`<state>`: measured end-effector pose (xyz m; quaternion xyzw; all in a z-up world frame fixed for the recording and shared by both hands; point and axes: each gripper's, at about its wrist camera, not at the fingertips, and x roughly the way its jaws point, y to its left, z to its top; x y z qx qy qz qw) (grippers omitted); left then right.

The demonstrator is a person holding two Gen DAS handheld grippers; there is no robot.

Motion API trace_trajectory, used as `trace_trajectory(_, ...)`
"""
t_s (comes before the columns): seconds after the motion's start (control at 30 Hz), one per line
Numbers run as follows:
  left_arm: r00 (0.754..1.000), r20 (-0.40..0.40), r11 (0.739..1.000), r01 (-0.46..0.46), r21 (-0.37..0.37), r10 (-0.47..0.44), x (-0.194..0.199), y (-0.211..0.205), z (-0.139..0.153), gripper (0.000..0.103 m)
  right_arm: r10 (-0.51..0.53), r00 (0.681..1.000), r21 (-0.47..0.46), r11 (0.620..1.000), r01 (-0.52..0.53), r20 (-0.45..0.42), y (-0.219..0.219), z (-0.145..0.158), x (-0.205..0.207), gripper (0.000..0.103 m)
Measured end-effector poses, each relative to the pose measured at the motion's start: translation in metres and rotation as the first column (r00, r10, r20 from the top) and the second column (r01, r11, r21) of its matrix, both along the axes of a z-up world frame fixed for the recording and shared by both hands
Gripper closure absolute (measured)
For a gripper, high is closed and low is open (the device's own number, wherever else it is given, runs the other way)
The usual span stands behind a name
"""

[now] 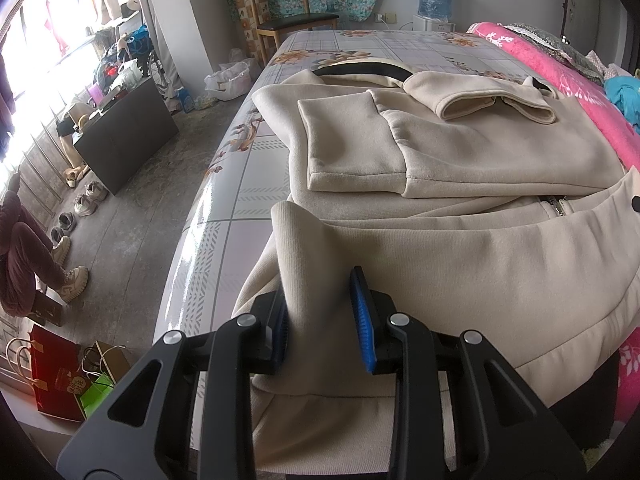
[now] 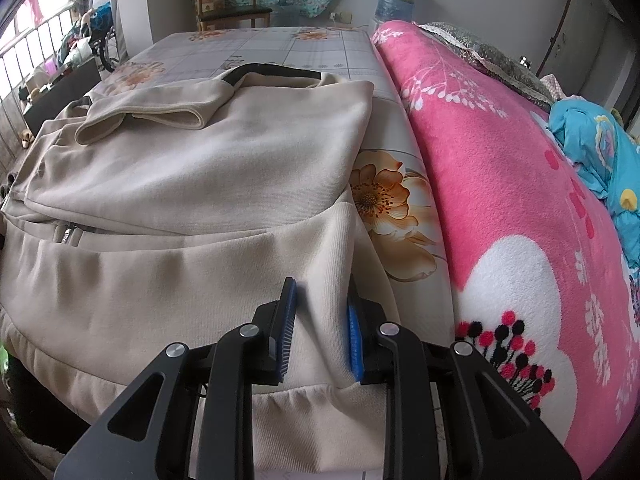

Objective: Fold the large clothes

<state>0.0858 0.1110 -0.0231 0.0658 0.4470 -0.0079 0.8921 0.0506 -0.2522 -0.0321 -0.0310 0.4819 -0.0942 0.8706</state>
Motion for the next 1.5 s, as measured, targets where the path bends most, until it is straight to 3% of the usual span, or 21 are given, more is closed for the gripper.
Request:
trace_trajectory(1.17, 1.000, 0.001, 1.000, 0.001, 0.000, -0.001, 0.000, 0.001, 0.000, 0.075, 0.004, 1.000, -0.051, 0.999, -0.003, 0.012, 0.007, 0.001, -0.003, 0.080)
trace_trajectory(1.3, 1.000, 0.001, 1.000, 0.000, -0.003, 0.000, 0.001, 0.001, 0.000, 0.075, 0.002, 0.999, -0.073, 0.997, 0.000, 0.033, 0.011, 0.007, -0.007, 0.093)
trace_trajectory(1.5, 1.000, 0.002, 1.000, -0.001, -0.002, 0.001, 0.001, 0.001, 0.001, 0.075, -0.001, 0.996, -0.086, 0.996, 0.009, 0.085, 0.018, 0.023, -0.020, 0.096)
